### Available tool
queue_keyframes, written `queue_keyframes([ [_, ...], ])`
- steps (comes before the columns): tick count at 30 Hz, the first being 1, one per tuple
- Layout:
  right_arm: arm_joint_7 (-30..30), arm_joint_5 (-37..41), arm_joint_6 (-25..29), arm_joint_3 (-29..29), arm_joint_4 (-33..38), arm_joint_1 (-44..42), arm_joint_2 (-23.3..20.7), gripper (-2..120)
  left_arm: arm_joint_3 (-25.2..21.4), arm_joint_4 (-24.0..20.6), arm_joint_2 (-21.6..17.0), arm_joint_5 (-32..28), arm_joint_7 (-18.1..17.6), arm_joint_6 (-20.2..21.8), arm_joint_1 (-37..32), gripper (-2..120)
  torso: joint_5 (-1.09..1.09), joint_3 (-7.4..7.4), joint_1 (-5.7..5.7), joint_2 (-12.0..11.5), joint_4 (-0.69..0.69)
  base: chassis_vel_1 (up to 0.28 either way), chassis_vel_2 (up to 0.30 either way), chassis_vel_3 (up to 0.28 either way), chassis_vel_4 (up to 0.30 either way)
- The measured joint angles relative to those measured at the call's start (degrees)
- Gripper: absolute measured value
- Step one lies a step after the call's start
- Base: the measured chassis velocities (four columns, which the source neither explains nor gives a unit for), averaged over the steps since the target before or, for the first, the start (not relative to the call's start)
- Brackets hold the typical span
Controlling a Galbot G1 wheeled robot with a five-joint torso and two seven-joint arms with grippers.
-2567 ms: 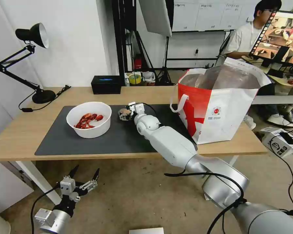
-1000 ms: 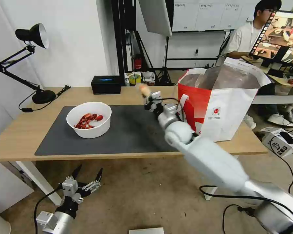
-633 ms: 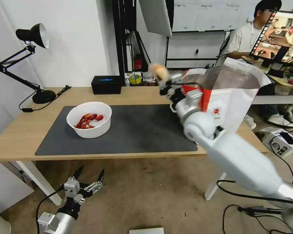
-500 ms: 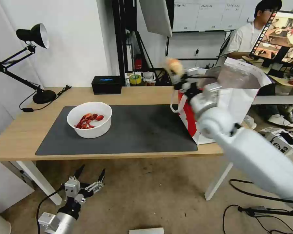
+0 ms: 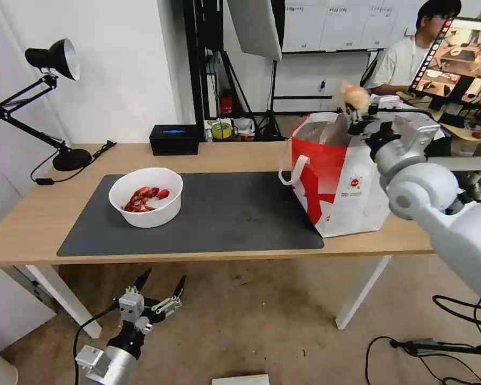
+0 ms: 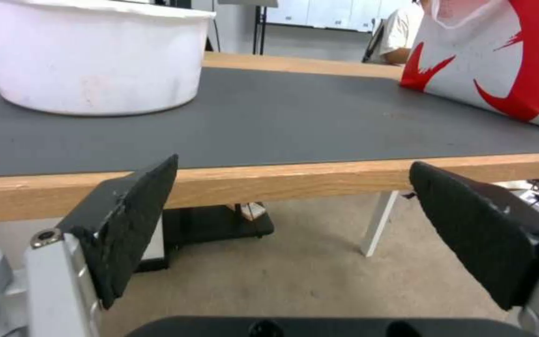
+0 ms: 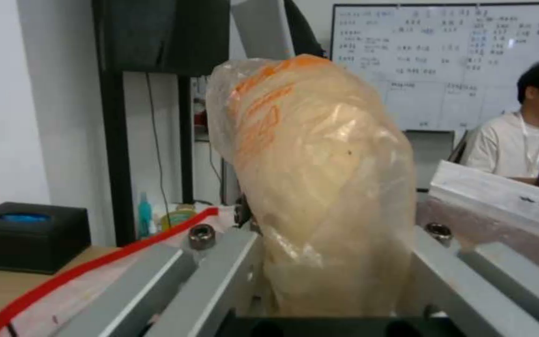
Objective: Pick up the trash from the table and place it into the takeout bag.
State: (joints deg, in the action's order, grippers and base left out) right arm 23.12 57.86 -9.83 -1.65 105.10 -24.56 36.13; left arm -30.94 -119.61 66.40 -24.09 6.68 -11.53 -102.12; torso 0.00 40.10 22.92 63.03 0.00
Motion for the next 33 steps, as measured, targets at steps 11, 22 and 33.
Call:
queue_keyframes([
  [11, 2.78, -0.08, -0.83, 1.4, 0.85, -1.85, 0.59, 31, -0.09, 0.14, -0.26, -0.56, 0.0, 0.14, 0.06, 100, -0.01, 0.0, 0.0, 0.0, 0.01, 0.0, 0.0, 0.0, 0.0],
  [22, 3.49, -1.21, -1.02, 2.09, 1.41, -2.62, 0.04, 71, -0.99, -0.58, -0.89, -0.56, -0.21, 0.28, -0.42, 100, -0.01, 0.0, 0.0, 0.0, 0.0, 0.0, 0.0, 0.0, 0.0],
  [33, 3.32, -1.35, -1.07, 2.28, 1.86, -3.66, -0.62, 100, -1.76, -2.05, -1.44, -1.35, -0.33, 0.91, -1.1, 100, 0.0, 0.0, 0.0, 0.0, 0.0, 0.0, 0.0, 0.0, 0.0],
])
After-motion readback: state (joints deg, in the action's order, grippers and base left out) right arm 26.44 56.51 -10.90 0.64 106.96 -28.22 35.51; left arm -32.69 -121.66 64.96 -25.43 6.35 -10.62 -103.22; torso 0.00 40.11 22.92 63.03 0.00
